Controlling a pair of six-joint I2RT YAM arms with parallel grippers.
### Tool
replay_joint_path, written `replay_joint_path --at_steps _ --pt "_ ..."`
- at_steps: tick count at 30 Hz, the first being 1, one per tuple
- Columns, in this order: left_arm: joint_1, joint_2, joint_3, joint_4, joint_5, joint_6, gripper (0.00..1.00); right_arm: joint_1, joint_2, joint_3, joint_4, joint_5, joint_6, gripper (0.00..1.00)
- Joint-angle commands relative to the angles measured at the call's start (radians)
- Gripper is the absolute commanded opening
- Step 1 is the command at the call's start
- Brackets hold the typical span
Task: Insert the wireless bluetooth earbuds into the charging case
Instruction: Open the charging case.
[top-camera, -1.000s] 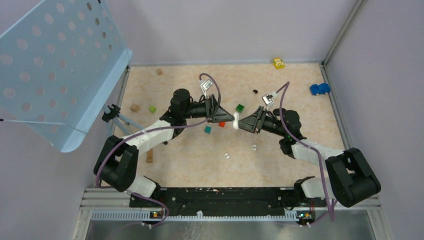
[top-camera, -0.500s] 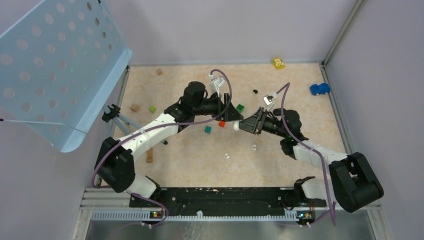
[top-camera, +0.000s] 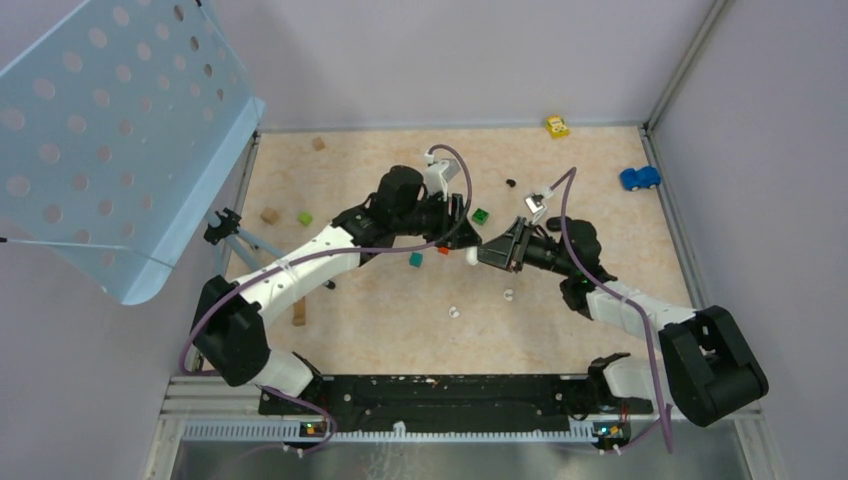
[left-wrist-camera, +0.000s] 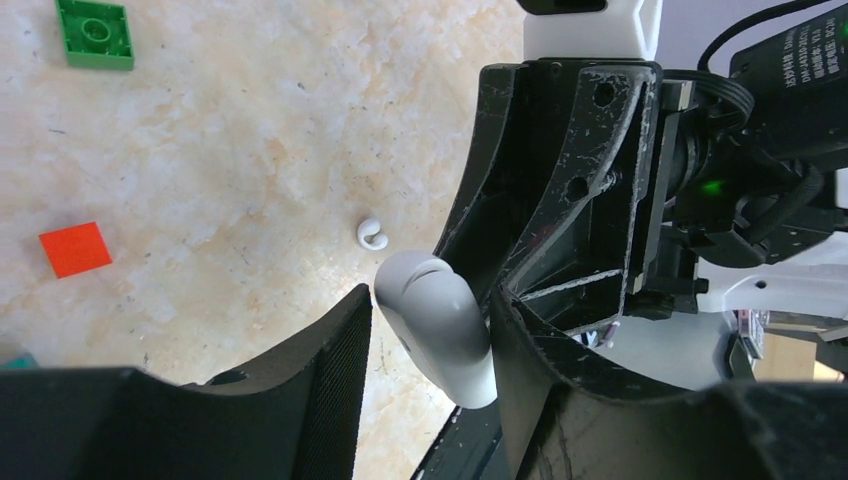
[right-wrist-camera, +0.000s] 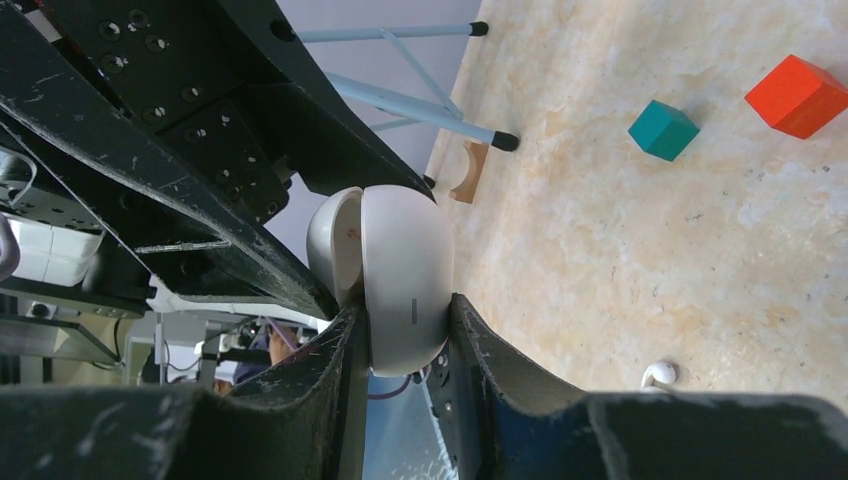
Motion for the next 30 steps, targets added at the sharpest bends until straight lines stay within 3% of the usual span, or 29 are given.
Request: replay_joint_path --at_steps 1,13,17,22,30 --pt "-0.003 -0.053 0.025 -0.025 -0.036 0.035 0.52 0.01 -0.023 0.041 0.02 0.009 -0.027 0.0" --pt "0.048 -0.143 -0.073 0.0 -0.046 0.027 0.55 0.01 -0.017 0.031 0.046 0.008 -0.014 0.0" --pt "0.055 -0.161 -0.082 0.036 -0.019 0.009 0.64 0.01 -0.015 0.036 0.046 0.007 -0.013 0.0" --pt "0.0 -0.14 -0.042 0.001 -0.098 0.023 0.79 0.01 -0.003 0.046 0.049 0.005 -0.012 0.0" --pt "-0.029 -0.115 -0.052 0.028 -0.125 -0.012 0.78 0.01 0.004 0.051 0.054 -0.002 -0.011 0.0"
